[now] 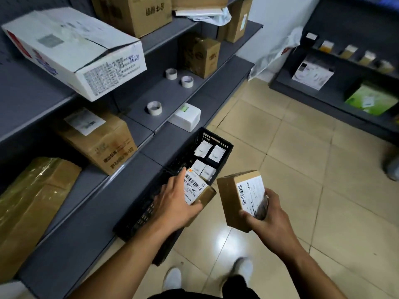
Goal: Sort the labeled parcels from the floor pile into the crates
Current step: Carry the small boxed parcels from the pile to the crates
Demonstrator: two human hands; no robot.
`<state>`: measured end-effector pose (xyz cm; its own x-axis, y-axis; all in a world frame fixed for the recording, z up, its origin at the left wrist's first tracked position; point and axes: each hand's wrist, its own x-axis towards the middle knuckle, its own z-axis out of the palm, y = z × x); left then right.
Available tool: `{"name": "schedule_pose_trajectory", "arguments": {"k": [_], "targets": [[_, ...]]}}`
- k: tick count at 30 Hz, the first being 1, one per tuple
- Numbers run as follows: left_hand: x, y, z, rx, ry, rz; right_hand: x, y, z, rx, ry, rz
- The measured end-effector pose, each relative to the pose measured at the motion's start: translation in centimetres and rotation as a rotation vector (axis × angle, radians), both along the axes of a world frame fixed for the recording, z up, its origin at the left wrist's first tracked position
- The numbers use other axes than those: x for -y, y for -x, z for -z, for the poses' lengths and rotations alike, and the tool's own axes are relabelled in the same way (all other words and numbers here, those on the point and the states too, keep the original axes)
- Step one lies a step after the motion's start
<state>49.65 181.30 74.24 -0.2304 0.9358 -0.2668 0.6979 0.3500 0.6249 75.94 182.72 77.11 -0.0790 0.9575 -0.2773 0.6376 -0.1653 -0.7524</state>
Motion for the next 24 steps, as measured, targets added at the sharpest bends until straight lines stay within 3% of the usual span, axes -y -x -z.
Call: {"name": "schedule_pose_trajectory", "arguments": {"k": [5, 9, 14, 24], "targets": [[-6.3, -1.7, 1.1, 0.023, -0.007, -0.119, -9.4, -0.5, 0.8, -0.091, 0.021, -0.149], [-11.2, -5.0, 1.9, -0.055, 0.060, -0.190, -18.2, -2.1, 3.1, -0.075, 0.033, -0.287], [-16.1, -8.7, 1.8, -0.024, 0.130, -0.415, -27.9, -2.7, 4.4, -0.036, 0.042, -0.446], [-21.8, -5.1, 3.4, -0.041, 0.098, -0.655, -38.5, 5.0, 6.0, -0.116, 0.156, -0.688]]}}
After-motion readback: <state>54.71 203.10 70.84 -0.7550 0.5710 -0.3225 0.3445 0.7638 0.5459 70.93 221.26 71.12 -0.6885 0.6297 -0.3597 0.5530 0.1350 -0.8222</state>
